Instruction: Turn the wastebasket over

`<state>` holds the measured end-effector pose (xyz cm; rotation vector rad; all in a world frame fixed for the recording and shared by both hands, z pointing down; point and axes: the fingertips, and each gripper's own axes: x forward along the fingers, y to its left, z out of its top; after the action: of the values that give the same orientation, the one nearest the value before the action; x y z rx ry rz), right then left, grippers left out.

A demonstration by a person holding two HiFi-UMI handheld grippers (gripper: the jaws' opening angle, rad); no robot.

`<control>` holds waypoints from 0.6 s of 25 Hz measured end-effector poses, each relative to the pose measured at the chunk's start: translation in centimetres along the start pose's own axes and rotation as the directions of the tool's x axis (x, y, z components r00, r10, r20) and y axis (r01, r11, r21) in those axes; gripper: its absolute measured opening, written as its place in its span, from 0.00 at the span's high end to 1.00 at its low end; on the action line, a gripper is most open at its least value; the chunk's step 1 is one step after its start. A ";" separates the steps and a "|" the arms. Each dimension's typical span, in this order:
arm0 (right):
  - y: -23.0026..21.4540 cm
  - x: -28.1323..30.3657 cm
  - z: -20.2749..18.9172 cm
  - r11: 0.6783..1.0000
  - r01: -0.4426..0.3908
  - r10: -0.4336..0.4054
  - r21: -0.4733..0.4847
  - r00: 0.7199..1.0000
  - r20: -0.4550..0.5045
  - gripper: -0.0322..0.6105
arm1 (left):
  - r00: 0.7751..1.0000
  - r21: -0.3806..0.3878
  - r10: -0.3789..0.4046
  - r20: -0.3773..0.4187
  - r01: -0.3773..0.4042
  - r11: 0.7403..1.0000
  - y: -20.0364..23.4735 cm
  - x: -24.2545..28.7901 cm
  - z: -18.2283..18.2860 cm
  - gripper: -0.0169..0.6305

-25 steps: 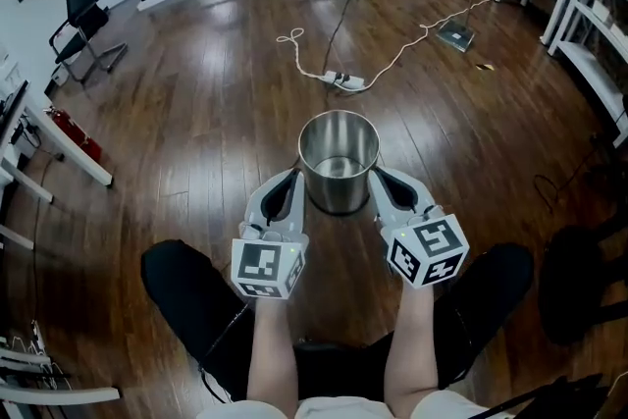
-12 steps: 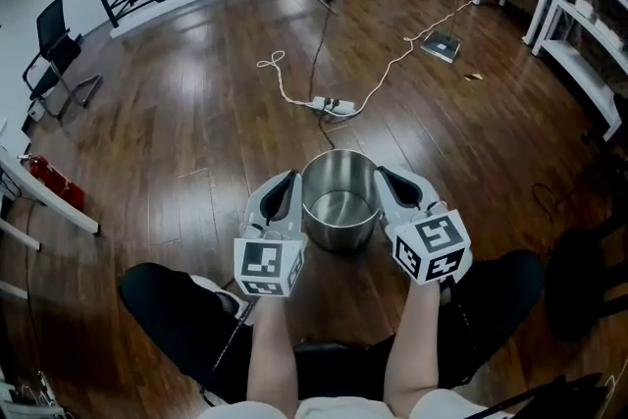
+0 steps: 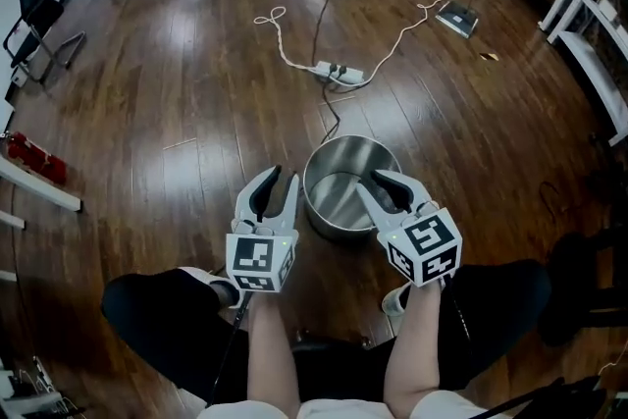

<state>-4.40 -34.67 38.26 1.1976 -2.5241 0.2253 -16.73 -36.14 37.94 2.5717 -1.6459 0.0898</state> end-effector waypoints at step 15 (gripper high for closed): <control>7.9 10.1 -12.2 0.970 -0.240 0.195 -0.040 0.866 -0.460 0.49 | 0.984 -0.142 0.105 -0.146 -0.125 0.982 5.2 -0.8 -8.8 0.41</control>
<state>-13.61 -33.46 53.32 0.7138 -2.2167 0.3855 -21.80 -36.70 46.84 2.3052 -1.6809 0.1425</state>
